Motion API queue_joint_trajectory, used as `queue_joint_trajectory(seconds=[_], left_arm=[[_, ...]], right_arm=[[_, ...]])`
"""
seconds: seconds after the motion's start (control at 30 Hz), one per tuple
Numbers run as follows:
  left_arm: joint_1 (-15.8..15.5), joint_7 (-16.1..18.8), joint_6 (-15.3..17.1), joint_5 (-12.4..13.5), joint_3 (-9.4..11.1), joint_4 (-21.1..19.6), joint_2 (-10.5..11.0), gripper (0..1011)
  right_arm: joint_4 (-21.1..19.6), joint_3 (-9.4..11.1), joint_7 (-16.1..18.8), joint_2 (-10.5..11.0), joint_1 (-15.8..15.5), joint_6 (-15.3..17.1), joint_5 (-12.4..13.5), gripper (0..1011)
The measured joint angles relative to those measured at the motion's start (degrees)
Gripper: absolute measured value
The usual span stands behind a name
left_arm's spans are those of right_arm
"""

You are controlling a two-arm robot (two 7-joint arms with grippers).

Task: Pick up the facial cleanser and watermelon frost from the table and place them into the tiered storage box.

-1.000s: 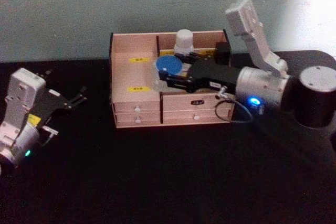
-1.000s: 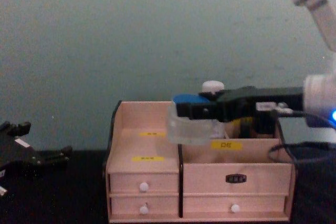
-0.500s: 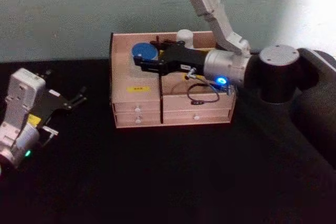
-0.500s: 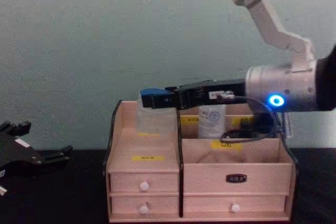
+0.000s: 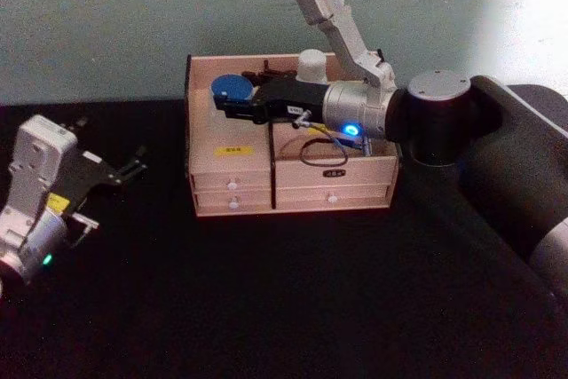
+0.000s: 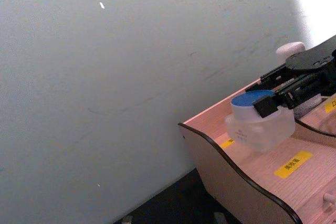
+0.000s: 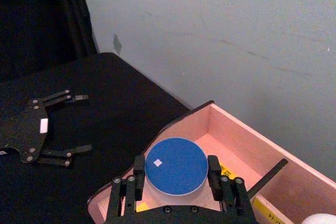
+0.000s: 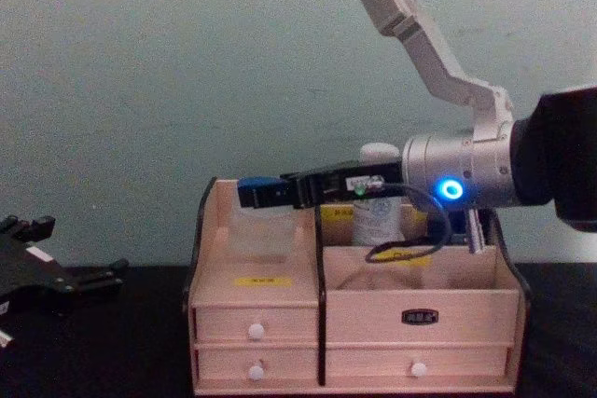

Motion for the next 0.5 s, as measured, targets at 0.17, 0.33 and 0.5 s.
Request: queue_joint_trajectory(seconds=[0.17, 0.33, 0.5], left_arm=[[0.00, 0.00, 0.00, 0.00, 0.00, 0.00, 0.00, 1001], [0.00, 0.00, 0.00, 0.00, 0.00, 0.00, 0.00, 1001], [0.00, 0.00, 0.00, 0.00, 0.00, 0.00, 0.00, 1001]], right_arm=[[1.48, 0.05, 0.16, -0.66, 0.33, -0.12, -0.80, 719], [2.41, 0.13, 0.46, -1.06, 0.51, -0.14, -1.72, 719], [2.51, 0.03, 0.76, -1.14, 0.51, -0.22, -2.83, 719]])
